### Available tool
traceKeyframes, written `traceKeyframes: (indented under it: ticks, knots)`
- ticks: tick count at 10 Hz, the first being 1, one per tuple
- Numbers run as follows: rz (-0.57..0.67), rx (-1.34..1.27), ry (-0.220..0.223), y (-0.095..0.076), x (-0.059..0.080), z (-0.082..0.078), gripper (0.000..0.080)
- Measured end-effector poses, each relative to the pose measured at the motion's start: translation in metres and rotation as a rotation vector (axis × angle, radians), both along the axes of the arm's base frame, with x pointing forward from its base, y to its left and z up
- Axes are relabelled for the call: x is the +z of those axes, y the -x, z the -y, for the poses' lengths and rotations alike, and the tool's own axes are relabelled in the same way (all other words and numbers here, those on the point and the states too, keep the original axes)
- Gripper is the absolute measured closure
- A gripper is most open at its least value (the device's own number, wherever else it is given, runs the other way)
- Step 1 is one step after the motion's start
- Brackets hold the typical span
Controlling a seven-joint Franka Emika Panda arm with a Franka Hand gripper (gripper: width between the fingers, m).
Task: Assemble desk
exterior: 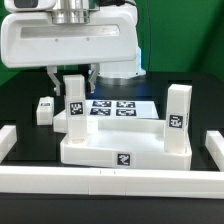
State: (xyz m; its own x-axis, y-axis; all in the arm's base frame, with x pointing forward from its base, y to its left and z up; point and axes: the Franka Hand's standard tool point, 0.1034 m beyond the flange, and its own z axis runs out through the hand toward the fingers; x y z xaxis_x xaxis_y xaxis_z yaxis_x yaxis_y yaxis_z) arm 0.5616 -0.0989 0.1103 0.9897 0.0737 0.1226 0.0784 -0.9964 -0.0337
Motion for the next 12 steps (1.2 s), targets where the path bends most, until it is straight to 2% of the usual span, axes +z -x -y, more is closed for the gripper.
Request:
traceKeyframes:
  ticks: [2,7,12]
  knots:
    - [-0.004,-0.101,-0.013,0.000,0.000,0.000,0.0511]
    - [-0.018,-0.548,-0.075,-0.001,-0.002,-0.004,0.0509]
    - [-0.044,-1.000,-0.139,-0.003,-0.002,-0.015,0.0509]
